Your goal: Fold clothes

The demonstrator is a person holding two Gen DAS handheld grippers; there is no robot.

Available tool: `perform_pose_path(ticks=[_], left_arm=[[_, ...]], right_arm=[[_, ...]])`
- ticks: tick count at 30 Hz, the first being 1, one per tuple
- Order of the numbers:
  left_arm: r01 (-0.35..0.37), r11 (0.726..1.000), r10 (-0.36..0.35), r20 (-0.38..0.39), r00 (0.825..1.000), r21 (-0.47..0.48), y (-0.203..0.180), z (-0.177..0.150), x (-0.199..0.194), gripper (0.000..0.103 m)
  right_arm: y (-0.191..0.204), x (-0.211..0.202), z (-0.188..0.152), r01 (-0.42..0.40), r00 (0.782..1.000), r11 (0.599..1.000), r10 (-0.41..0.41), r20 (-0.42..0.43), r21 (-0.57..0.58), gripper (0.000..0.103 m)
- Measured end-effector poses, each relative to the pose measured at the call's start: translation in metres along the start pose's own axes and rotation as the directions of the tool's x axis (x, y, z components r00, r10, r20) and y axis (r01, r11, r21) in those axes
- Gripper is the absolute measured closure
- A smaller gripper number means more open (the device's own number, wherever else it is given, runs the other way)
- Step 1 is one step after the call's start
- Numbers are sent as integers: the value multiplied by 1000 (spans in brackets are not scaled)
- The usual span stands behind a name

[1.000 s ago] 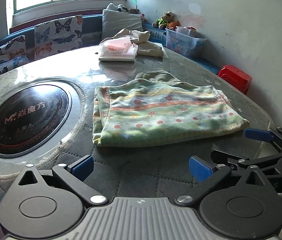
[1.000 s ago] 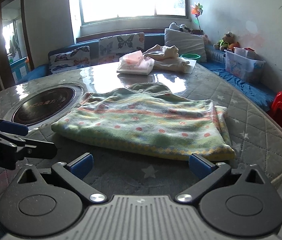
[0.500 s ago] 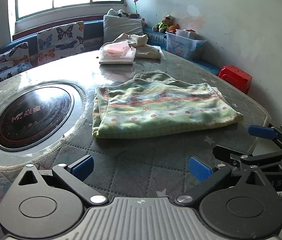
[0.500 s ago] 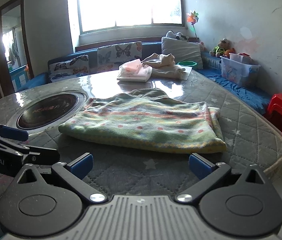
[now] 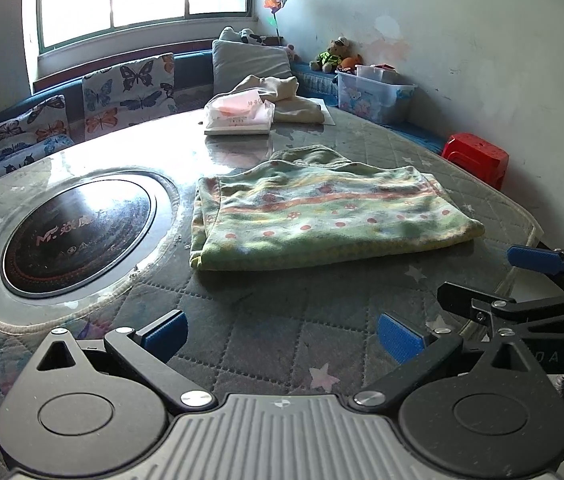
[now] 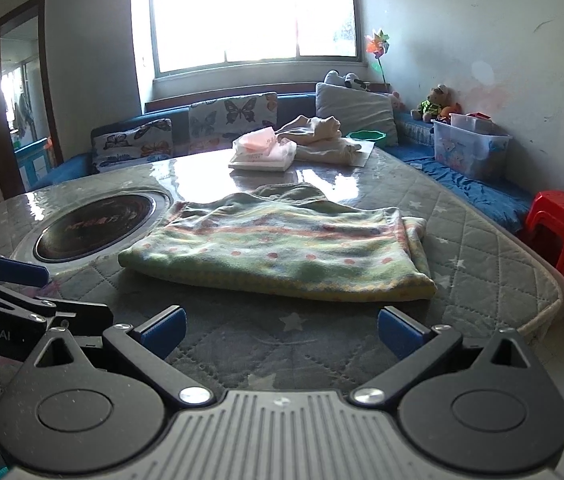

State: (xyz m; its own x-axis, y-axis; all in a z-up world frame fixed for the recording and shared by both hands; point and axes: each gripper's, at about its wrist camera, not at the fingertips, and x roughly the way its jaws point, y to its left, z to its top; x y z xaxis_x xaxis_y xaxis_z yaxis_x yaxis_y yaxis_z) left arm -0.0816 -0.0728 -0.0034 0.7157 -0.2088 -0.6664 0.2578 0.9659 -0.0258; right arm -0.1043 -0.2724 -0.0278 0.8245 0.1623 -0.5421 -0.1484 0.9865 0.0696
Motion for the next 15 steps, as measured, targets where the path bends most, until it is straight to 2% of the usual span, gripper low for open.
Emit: perform_pose_path(ticks=[15], left_arm=[[-18,1000,18,-2,1000,-6,11,5,8,0]], right_arm=[[8,7,9,28,1000,999,-28,-11,-16,0]])
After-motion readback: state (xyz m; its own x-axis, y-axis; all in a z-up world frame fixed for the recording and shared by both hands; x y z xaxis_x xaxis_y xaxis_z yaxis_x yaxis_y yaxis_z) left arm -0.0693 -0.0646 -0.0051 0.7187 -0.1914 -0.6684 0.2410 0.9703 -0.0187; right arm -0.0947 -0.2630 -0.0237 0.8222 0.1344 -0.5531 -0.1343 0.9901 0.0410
